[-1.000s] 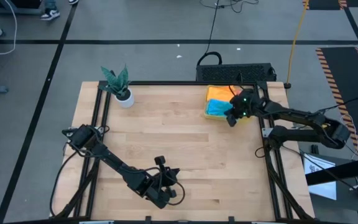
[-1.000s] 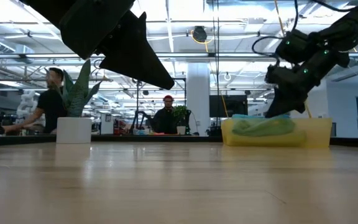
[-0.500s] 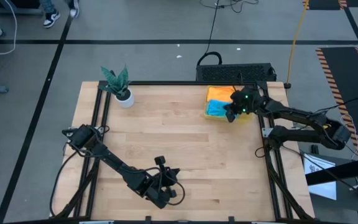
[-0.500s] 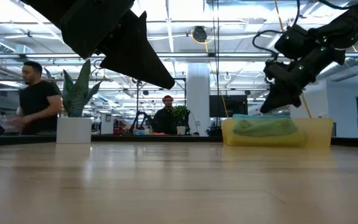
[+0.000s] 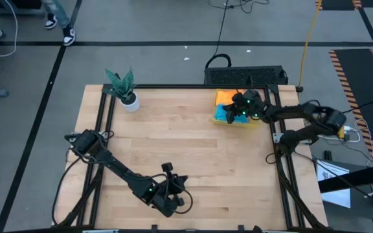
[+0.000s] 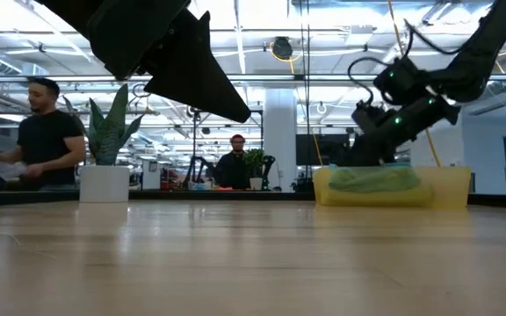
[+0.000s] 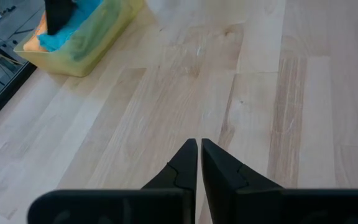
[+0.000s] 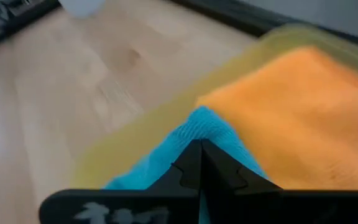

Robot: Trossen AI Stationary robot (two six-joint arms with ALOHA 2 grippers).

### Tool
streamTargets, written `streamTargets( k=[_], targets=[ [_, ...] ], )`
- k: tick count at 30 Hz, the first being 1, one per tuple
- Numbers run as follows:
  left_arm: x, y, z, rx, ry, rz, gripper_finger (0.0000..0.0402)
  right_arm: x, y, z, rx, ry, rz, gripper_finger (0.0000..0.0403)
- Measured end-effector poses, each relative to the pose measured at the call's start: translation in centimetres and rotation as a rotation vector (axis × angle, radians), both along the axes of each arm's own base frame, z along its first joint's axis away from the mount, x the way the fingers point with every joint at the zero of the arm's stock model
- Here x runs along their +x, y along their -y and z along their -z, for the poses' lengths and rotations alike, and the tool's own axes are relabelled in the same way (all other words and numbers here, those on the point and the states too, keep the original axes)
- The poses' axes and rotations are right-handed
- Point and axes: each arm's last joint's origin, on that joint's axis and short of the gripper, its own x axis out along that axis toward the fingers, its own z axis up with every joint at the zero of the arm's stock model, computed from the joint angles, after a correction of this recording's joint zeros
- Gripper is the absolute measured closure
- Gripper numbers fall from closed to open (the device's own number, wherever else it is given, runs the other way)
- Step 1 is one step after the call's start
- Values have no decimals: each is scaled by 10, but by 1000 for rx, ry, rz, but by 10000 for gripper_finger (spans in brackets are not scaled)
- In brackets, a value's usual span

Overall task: Fold microfiber towels
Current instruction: Put the blue kitchen towel into the yellow bin

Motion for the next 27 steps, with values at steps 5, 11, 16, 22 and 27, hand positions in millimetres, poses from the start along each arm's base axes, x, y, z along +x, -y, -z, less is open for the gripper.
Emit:
streamTargets(
  k=[5, 11, 16, 22, 27],
  targets=[
    [0, 0, 0, 0, 0, 0, 376, -2, 5, 13, -25, -89, 45, 403],
    [0, 0, 0, 1, -1, 0, 376, -4, -3, -11, -98, -30, 32, 403],
    [0, 0, 0, 0, 0, 0, 376, -2, -18, -31, -110, 51, -14, 403],
    [0, 0, 0, -5, 6, 0, 376, 0, -24, -17, -34, -40, -56, 403],
    [2, 1, -2, 3, 15, 15, 376, 4, -19, 1, 4, -100, -63, 403]
  ],
)
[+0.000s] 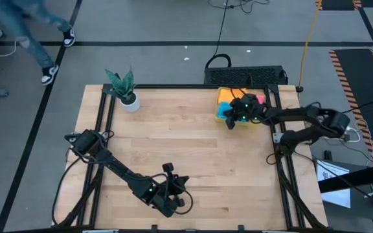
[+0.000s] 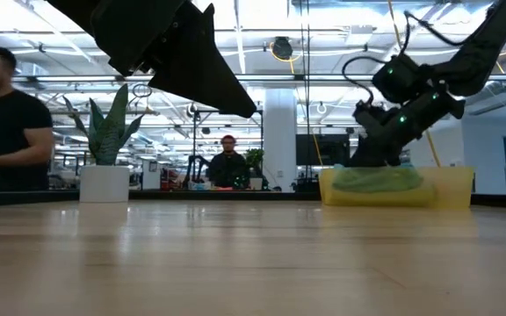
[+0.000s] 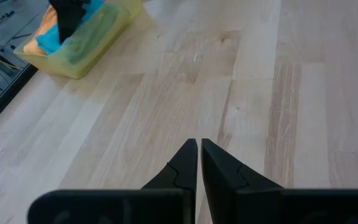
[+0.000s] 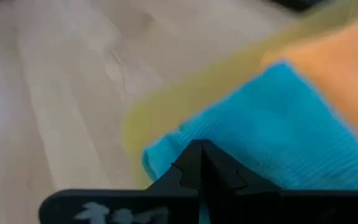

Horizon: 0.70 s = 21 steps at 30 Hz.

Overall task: Fold microfiber towels
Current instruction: Put the blue kitchen towel into the yellow bin, then return to Home Position

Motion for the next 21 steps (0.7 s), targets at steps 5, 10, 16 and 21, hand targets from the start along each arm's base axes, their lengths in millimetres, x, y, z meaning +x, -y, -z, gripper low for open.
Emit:
streamTargets(
  k=[5, 10, 16, 21],
  targets=[
    [0, 0, 0, 1, 0, 1, 376, 2, 6, 12, 27, -53, 8, 403],
    [0, 1, 0, -15, -13, 17, 376, 0, 5, -6, -16, 4, 10, 403],
    [-1, 3, 1, -29, -34, 44, 376, -14, -20, -38, -43, 32, -47, 403],
    [-6, 9, -6, -60, -11, 46, 376, -27, -67, -40, -43, 80, -222, 403]
  ],
)
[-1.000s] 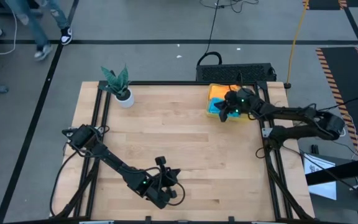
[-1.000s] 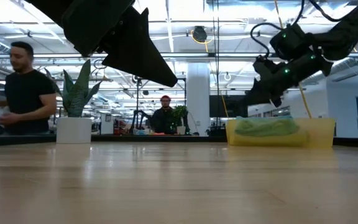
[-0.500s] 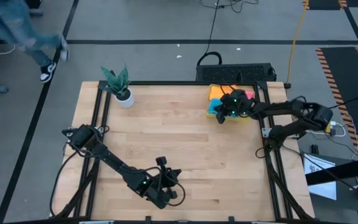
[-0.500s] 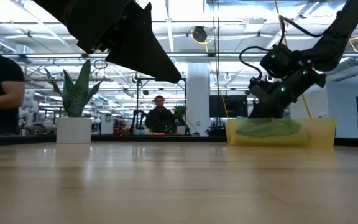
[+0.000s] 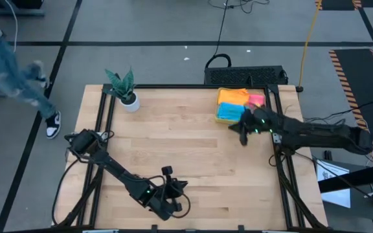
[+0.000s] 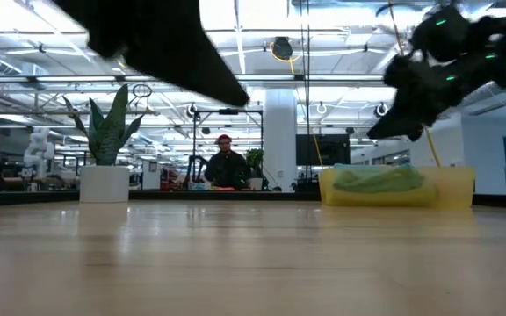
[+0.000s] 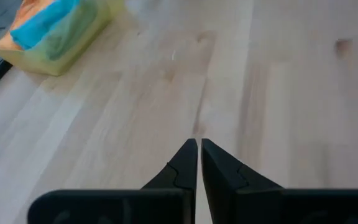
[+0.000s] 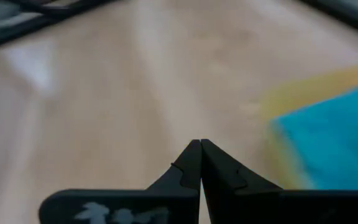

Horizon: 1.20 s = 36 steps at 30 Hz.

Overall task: Fold microfiber towels
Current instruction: Return to Home Position

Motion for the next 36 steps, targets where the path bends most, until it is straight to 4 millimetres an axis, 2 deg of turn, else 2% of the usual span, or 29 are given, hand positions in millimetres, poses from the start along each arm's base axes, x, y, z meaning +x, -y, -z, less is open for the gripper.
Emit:
streamTargets(
  k=[4, 10, 15, 24, 27, 31, 36],
  targets=[
    [-4, 1, -22, -44, 57, -3, 376, -15, -33, 11, 48, 109, -123, 403],
    [-10, -20, -58, -49, 83, -40, 376, -33, -58, 25, 53, 303, -279, 403],
    [-13, -43, -76, -27, 64, -83, 376, -39, -68, 7, -25, 542, -381, 403],
    [-21, -83, -100, 8, 4, -154, 376, -41, -80, 11, -168, 509, -541, 403],
    [-28, -97, -104, -4, -3, -153, 391, -41, -83, 12, -167, 499, -566, 403],
    [-45, -124, -104, -49, 32, -157, 396, -41, -85, 13, -168, 493, -590, 403],
    [-75, -159, -94, -128, 139, -97, 397, -41, -87, 13, -197, 503, -615, 403]
  ],
)
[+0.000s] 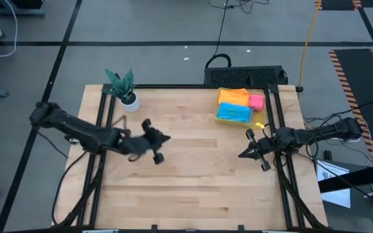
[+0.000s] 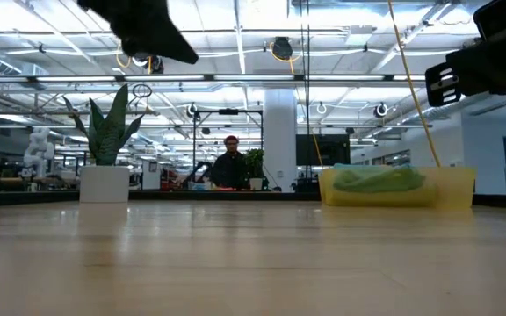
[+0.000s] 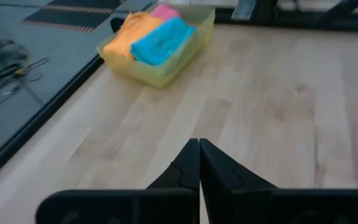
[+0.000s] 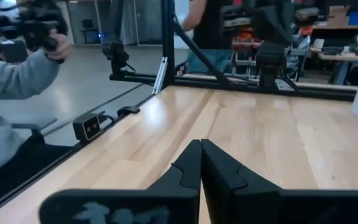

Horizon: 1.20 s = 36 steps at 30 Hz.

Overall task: Fold microfiber towels
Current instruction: Return to Home Position

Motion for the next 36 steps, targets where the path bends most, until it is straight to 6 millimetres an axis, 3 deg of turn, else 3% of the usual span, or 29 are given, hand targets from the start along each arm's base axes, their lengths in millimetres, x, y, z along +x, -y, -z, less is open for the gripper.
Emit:
streamTargets(
  k=[6, 16, 30, 36],
  targets=[
    [-42, -36, 4, -42, 114, 65, 397, 0, -1, 0, -7, 3, -5, 403],
    [-103, -64, 13, -30, 256, 164, 397, 0, -1, 0, -4, 5, -4, 403],
    [-141, -77, 47, -23, 328, 214, 394, 0, -1, 0, -4, 4, -3, 403],
    [-155, -76, 48, -15, 365, 212, 397, 0, -1, 0, -4, 3, -3, 403]
  ],
)
